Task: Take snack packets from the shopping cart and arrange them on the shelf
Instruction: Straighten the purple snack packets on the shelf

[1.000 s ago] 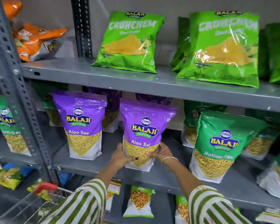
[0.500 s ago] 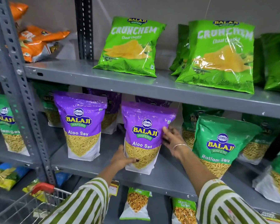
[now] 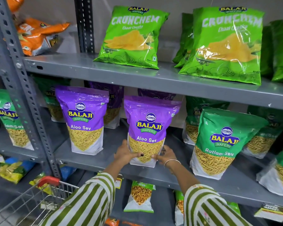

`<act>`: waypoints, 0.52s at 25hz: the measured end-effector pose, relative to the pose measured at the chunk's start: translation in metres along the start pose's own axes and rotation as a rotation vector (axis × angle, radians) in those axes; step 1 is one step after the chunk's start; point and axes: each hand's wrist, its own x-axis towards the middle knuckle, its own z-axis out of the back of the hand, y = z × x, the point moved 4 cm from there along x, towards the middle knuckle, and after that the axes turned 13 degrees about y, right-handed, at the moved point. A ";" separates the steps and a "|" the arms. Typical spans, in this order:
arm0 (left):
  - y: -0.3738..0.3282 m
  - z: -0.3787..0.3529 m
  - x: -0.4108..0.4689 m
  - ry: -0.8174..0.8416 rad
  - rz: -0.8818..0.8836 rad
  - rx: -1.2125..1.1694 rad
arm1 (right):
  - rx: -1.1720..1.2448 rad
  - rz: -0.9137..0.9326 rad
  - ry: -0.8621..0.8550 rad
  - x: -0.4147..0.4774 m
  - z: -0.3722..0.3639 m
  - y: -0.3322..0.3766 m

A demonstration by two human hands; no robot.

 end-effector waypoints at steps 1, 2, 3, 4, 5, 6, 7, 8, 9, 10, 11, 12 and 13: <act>-0.002 0.001 -0.003 -0.006 0.001 0.009 | 0.008 -0.001 -0.006 0.000 0.000 -0.001; -0.002 0.001 -0.004 -0.010 0.000 0.017 | 0.014 0.001 -0.005 -0.001 -0.002 -0.001; -0.004 0.002 -0.007 -0.011 -0.004 0.025 | 0.023 0.009 -0.004 -0.002 -0.003 -0.001; -0.006 0.003 -0.010 -0.012 -0.011 0.034 | 0.040 0.014 0.002 -0.003 -0.005 0.000; -0.007 0.004 -0.011 -0.016 -0.012 0.048 | 0.054 0.020 0.004 -0.003 -0.006 0.000; -0.007 0.005 -0.012 -0.018 -0.014 0.061 | 0.061 0.023 0.002 -0.004 -0.007 0.001; -0.008 0.005 -0.013 -0.020 -0.014 0.073 | 0.063 0.024 -0.004 -0.004 -0.008 0.001; -0.007 0.005 -0.012 -0.022 -0.018 0.080 | 0.067 0.028 -0.008 -0.004 -0.008 0.001; -0.007 0.006 -0.013 -0.023 -0.022 0.087 | 0.072 0.033 -0.011 -0.004 -0.010 0.001; -0.007 0.007 -0.014 -0.027 -0.026 0.089 | 0.078 0.038 -0.010 -0.004 -0.011 0.002; -0.007 0.008 -0.016 -0.033 -0.024 0.089 | 0.082 0.038 -0.010 -0.004 -0.012 0.002; -0.005 0.009 -0.016 -0.040 -0.020 0.089 | 0.080 0.040 -0.014 -0.003 -0.013 0.002; -0.004 0.009 -0.017 -0.044 -0.012 0.095 | 0.072 0.041 -0.024 -0.003 -0.014 0.001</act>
